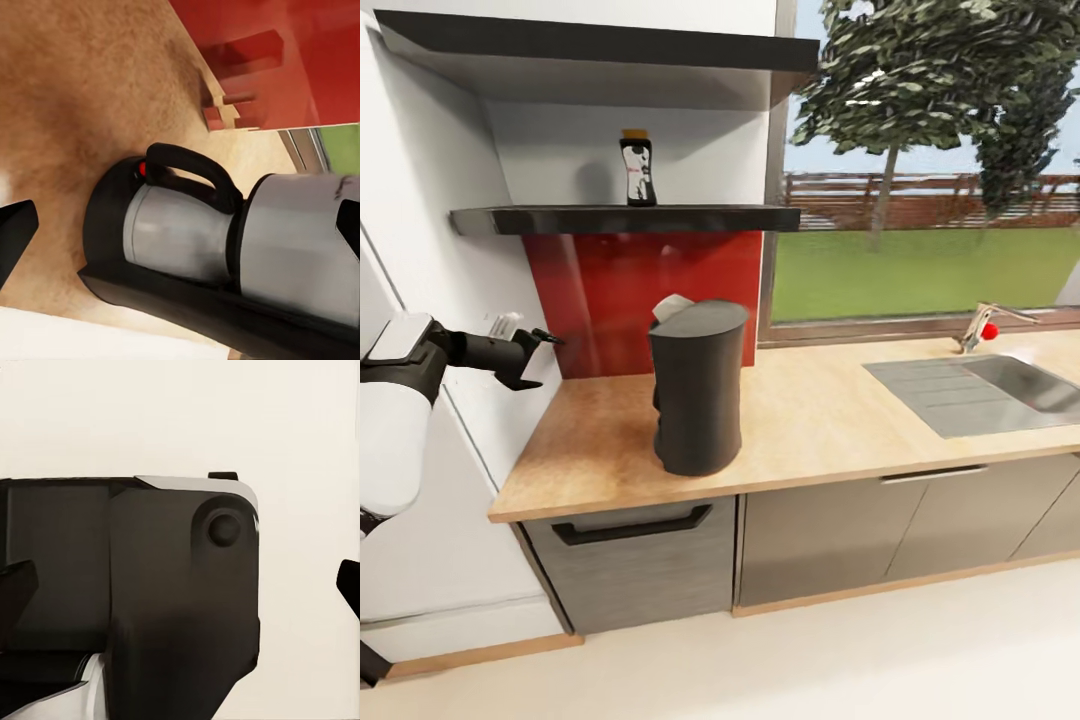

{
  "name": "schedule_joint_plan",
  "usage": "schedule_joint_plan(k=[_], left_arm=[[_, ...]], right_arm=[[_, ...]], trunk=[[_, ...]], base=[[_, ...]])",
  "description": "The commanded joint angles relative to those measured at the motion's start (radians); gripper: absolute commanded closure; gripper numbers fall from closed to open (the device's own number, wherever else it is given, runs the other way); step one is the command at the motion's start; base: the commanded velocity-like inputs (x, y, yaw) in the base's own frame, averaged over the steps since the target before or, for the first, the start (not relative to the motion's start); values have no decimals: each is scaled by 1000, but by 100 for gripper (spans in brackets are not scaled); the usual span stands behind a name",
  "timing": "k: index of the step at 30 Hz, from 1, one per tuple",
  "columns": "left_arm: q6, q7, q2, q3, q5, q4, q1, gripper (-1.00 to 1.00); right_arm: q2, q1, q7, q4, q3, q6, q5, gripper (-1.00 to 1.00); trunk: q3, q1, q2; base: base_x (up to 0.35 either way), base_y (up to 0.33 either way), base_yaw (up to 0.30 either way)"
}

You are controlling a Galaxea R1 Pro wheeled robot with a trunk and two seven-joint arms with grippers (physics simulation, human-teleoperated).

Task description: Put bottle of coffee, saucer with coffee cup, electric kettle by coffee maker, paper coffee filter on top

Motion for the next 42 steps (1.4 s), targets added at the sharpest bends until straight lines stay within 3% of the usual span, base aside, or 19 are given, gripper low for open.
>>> schedule_joint_plan(k=[1, 15, 32, 38, 42], left_arm=[[3, 10, 0, 3, 7, -1, -1, -100], [4, 9, 0, -5, 7, 0, 0, -100], [3, 3, 0, -6, 4, 1, 0, -100], [3, -1, -17, -51, 4, 1, 5, -100], [1, -40, -30, -71, 2, 1, 21, -100]], right_arm=[[0, -1, -1, 1, 0, -3, 0, -100], [0, -1, -2, 1, -1, -3, 0, -100], [-1, -1, -2, 2, -2, -3, 1, -100], [-1, -1, -2, 2, -2, -3, 2, -100], [-1, -1, -2, 3, -2, -3, 2, -100]], trunk=[[-2, 1, -2], [-2, 1, -2], [-2, 1, -2], [-2, 1, -2], [-2, 1, -2]], base=[[224, -164, 6], [105, -178, 8], [-80, -28, 186], [-101, -39, 10], [-11, -74, 1]])
